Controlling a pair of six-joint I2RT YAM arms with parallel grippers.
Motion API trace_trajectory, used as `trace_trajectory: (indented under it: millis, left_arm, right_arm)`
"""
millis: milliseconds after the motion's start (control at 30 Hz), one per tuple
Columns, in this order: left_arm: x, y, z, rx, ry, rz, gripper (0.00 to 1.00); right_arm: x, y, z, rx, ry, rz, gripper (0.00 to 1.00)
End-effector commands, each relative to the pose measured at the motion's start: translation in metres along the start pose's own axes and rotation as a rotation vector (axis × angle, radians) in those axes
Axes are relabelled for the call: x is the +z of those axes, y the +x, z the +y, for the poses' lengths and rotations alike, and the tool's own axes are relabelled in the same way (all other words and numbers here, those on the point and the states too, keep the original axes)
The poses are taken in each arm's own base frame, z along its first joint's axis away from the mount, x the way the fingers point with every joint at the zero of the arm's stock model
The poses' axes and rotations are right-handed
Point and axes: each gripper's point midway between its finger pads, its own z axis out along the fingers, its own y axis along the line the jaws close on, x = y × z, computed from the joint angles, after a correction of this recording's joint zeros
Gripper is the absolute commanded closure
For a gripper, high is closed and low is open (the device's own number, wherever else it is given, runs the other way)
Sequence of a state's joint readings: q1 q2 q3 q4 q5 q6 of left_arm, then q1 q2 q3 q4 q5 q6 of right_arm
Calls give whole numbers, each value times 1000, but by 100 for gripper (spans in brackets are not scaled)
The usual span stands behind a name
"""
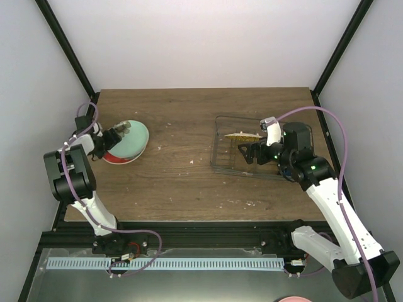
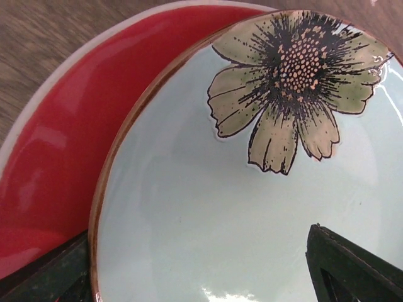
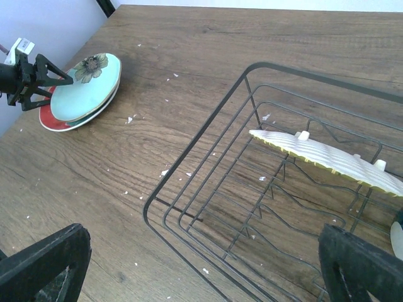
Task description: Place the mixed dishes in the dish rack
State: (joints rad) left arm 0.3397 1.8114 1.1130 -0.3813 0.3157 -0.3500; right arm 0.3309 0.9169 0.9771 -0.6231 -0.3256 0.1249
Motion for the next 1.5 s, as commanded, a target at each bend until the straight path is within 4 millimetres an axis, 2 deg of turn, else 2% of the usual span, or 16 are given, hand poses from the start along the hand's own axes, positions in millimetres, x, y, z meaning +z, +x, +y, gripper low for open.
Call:
trace_trajectory:
  millis: [0, 133, 300, 433, 633, 767, 1033, 1200, 1300, 1467]
  left_arm:
    - [24, 58, 27, -80, -37, 155, 13]
    - [26, 70, 32, -83, -35, 166, 23]
    - [24, 71, 32, -89, -27, 167, 51]
    - [23, 72, 35, -100, -28, 170, 69]
    - [17, 69, 38, -110, -24, 162, 85]
    - [14, 67, 38, -121, -6, 161, 100]
    - [7, 69, 32, -154, 73, 164, 100]
    - [-5, 64, 22, -224, 220, 138, 100]
    - [-14, 62, 13, -236, 293, 118, 100]
    - [-33, 50, -16, -194, 467, 56, 100]
  right_arm:
    - [1, 7, -1, 27, 11, 24, 0]
    - [2, 5, -1, 35, 7, 20, 0]
    - [3, 4, 0, 39, 2, 18, 0]
    - [4, 7, -1, 38, 5, 27, 0]
    - [5, 10, 0, 39, -6, 31, 0]
    - [10, 11, 3, 41, -35, 38, 0]
    - [19, 9, 4, 14, -52, 50, 0]
    - [25, 11, 3, 3, -59, 64, 0]
    - [27, 12, 2, -7, -60, 70, 0]
    - [30, 13, 3, -17, -71, 72, 0]
